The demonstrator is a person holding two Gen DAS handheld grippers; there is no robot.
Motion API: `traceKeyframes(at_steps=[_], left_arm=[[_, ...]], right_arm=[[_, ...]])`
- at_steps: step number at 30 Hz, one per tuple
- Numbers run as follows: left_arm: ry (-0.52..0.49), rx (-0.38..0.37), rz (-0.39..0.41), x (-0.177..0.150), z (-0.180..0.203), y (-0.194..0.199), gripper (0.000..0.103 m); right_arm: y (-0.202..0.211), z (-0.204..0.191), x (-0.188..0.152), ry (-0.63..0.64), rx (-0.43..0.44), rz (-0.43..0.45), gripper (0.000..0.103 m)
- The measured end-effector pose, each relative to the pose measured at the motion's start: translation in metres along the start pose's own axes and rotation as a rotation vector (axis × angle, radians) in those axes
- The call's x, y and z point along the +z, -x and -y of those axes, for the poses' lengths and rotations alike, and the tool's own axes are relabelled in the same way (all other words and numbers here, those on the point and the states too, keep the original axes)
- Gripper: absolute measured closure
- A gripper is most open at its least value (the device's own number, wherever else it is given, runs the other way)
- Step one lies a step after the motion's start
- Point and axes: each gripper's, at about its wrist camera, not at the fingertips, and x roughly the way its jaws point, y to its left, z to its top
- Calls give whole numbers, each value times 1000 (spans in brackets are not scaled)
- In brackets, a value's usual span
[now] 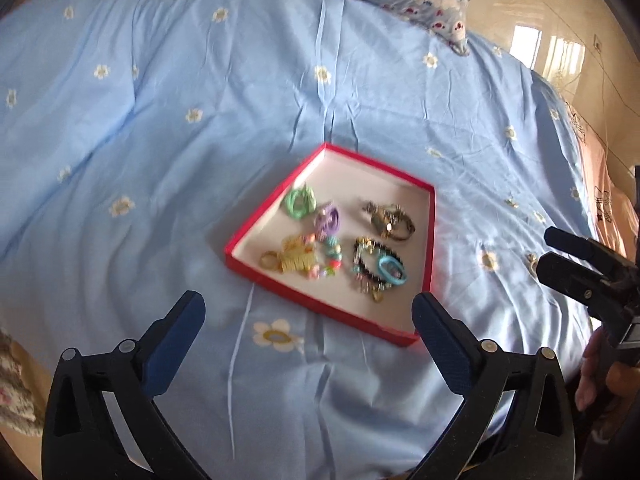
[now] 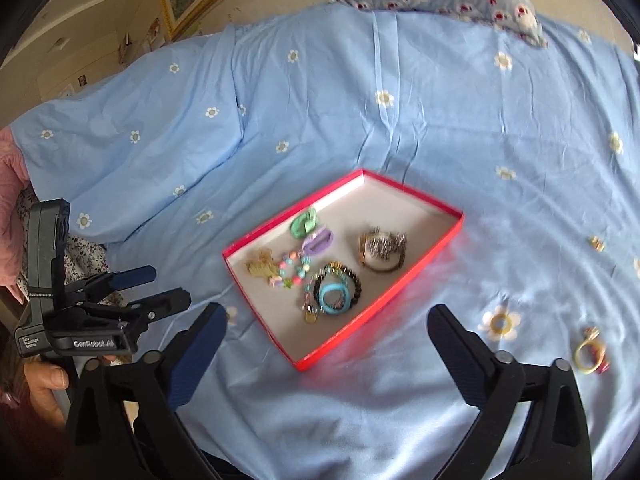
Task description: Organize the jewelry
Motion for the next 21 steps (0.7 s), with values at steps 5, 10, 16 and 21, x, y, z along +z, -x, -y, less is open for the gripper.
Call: traceKeyframes(at_steps=[5,10,16,21], left_arm=[[23,48,20,-6,0,-5,0],[15,85,8,-20,2,-18,0],[-7,131,4,-36,5,-26,0],[7,135,7,-41,2,-29,0]], right_arm=[[9,-3,0,9,-23,59,0],[-10,1,-23,-25,-52,64,0],[-33,4,-48,-45,-71,50,0],[-41,4,-58,-34,-84,39,0]])
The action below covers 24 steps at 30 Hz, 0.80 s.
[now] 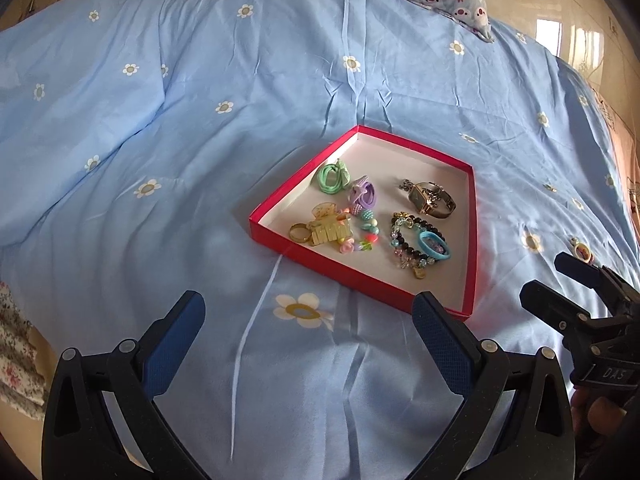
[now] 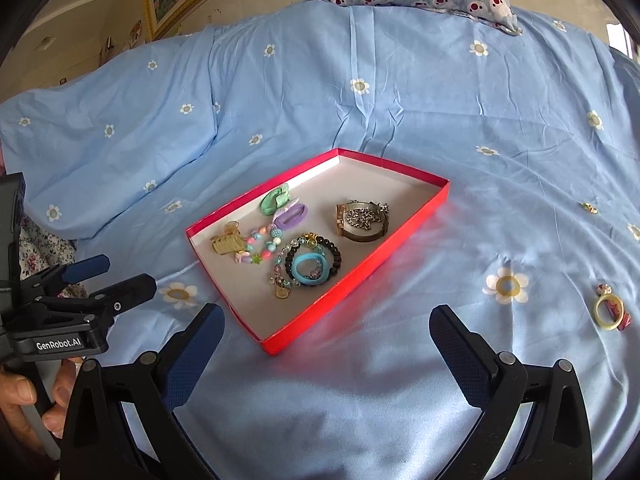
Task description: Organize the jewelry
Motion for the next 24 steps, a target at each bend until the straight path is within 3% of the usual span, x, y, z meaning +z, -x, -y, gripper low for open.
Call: traceKeyframes(at_steps=[24], left_arm=[[-7,8,79,-6,6,23,0]], right_arm=[[26,-2,2,27,-17,111,0]])
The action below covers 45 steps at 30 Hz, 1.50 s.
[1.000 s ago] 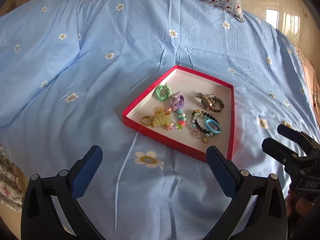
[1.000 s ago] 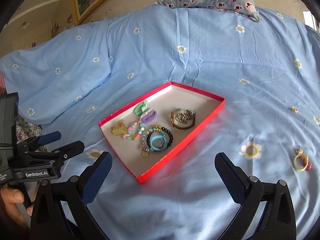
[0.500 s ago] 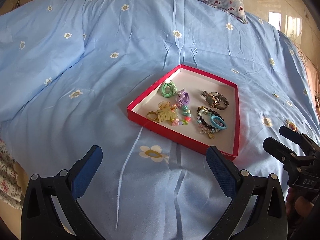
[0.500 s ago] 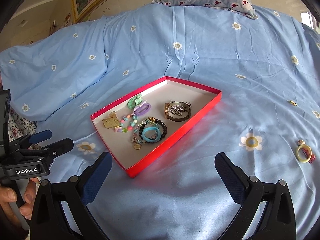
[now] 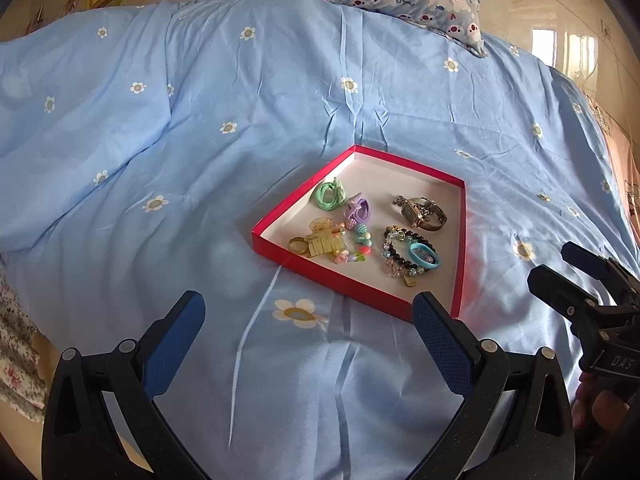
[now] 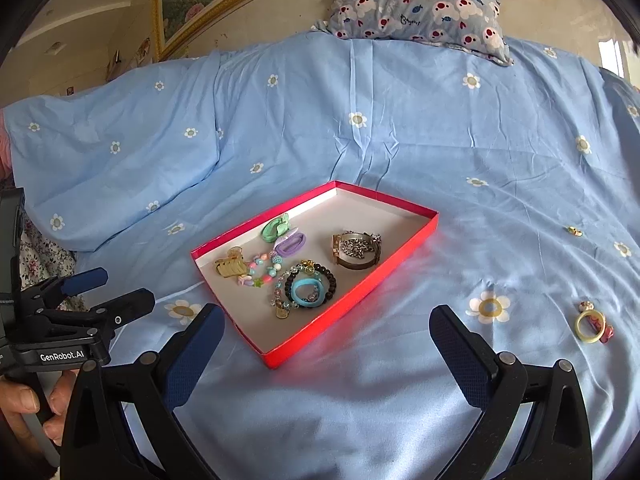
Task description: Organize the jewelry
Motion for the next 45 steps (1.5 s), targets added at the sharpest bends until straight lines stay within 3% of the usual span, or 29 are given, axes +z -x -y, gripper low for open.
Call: traceKeyframes(at_steps=[45], left_arm=[[-13,18,-10,-4,1,-4,0]], right_arm=[[-2,-9,-4,22,22,-29,0]])
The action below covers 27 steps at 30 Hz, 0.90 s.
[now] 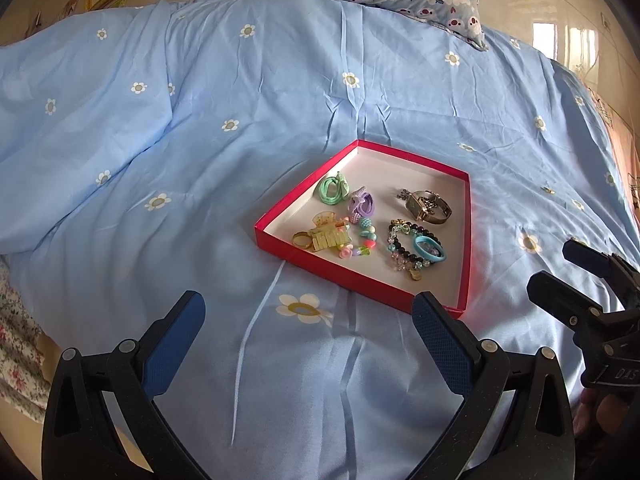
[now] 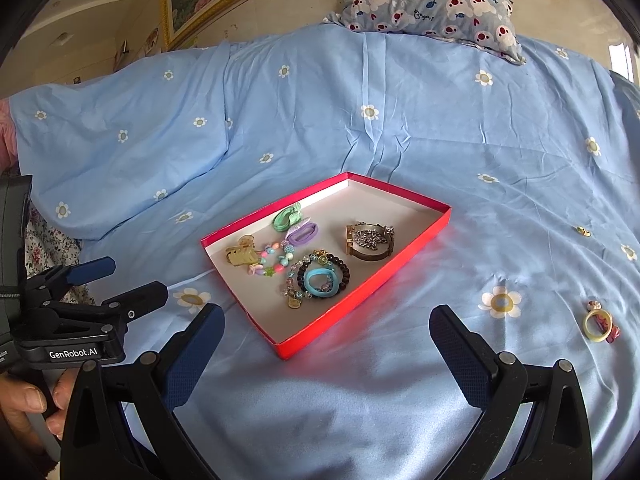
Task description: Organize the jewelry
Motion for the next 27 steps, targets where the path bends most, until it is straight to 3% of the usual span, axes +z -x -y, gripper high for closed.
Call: traceKeyframes(at_steps=[27], left_arm=[[-5,-3,-5,0,2,-2,0]], right_arm=[[0,-1,1,0,2,-5,0]])
